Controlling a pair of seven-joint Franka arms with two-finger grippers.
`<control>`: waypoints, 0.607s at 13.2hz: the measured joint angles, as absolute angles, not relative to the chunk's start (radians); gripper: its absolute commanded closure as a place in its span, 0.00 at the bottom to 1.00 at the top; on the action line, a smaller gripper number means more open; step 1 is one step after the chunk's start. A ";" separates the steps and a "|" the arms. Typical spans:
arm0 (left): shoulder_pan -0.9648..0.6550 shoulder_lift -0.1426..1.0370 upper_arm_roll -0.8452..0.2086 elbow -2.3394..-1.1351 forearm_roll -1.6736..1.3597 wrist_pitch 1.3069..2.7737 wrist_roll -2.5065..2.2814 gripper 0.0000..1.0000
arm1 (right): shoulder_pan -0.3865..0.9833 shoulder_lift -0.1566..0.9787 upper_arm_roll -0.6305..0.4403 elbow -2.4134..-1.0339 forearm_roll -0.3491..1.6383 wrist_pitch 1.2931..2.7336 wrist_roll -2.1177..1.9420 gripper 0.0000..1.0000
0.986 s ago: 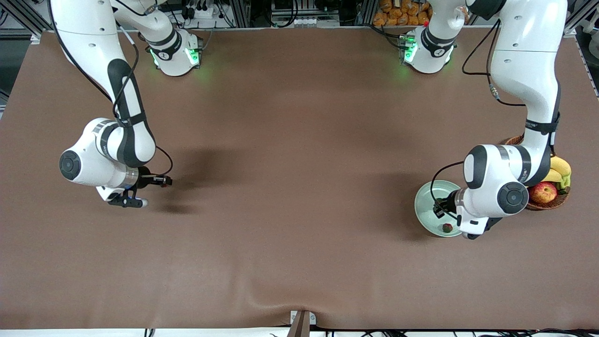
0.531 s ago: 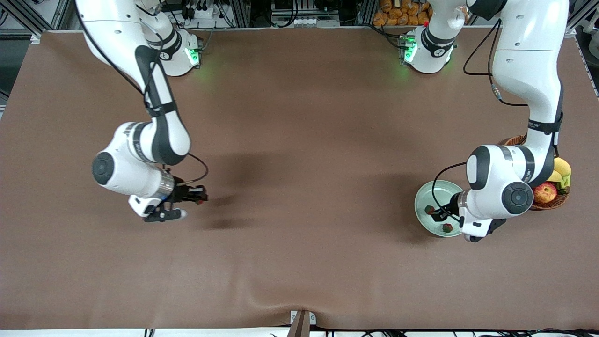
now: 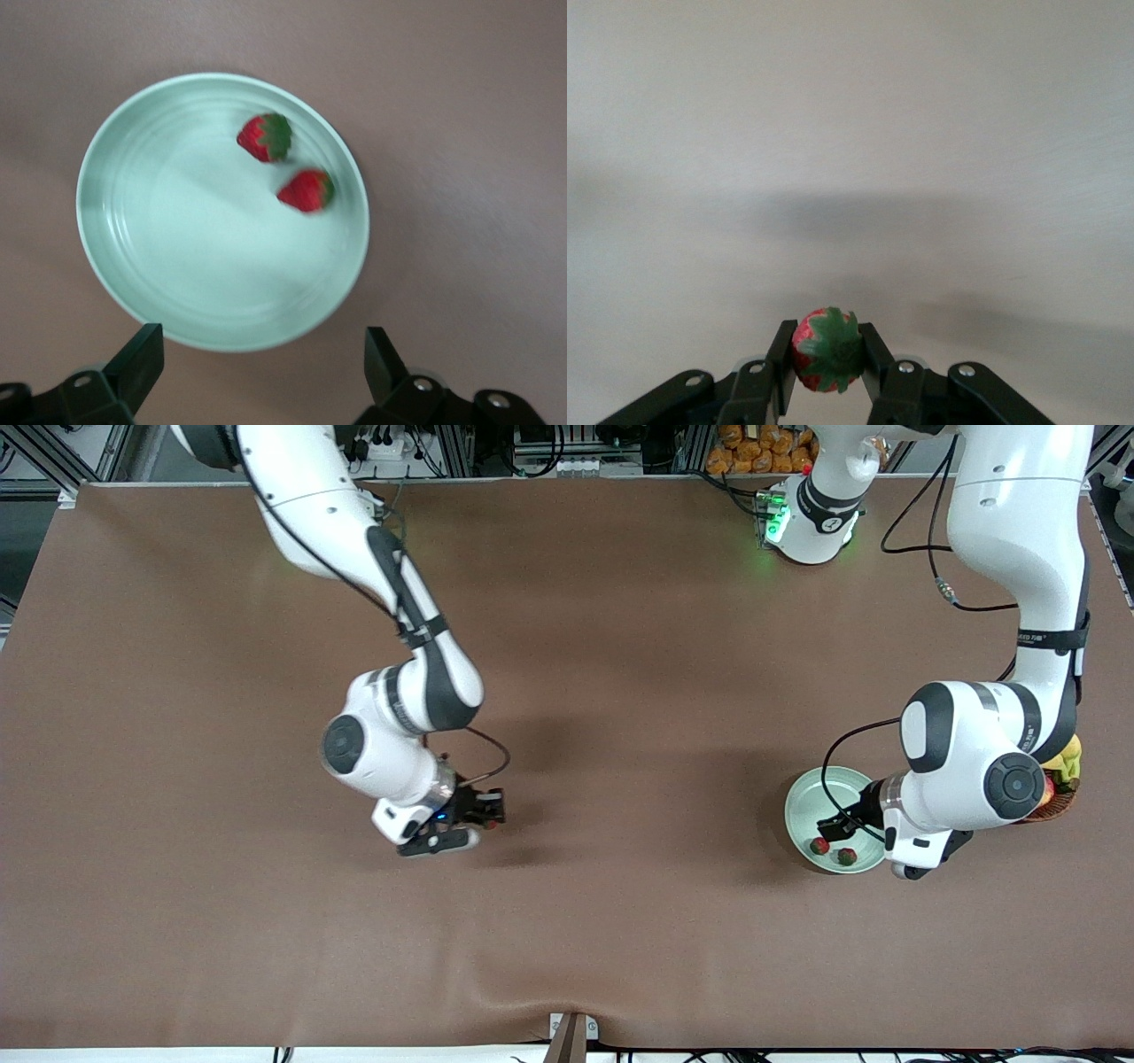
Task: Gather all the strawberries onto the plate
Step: 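Set the strawberry on the table with the right gripper while the left gripper withdraws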
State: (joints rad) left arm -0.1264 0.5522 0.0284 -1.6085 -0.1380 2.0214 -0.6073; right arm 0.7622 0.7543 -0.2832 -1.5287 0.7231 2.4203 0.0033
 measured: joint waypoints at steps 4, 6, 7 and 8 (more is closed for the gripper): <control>-0.130 0.518 -0.022 -1.560 -0.144 1.914 -0.655 0.00 | 0.913 0.846 -0.283 -1.473 0.723 2.551 0.205 0.91; -0.131 0.512 -0.062 -1.555 -0.144 1.906 -0.733 0.00 | 0.951 0.914 -0.283 -1.385 0.723 2.555 0.307 0.85; -0.131 0.512 -0.084 -1.554 -0.144 1.906 -0.777 0.00 | 0.965 0.946 -0.283 -1.347 0.723 2.560 0.342 0.76; -0.133 0.512 -0.106 -1.554 -0.144 1.905 -0.824 0.00 | 0.976 0.972 -0.283 -1.323 0.723 2.580 0.360 0.61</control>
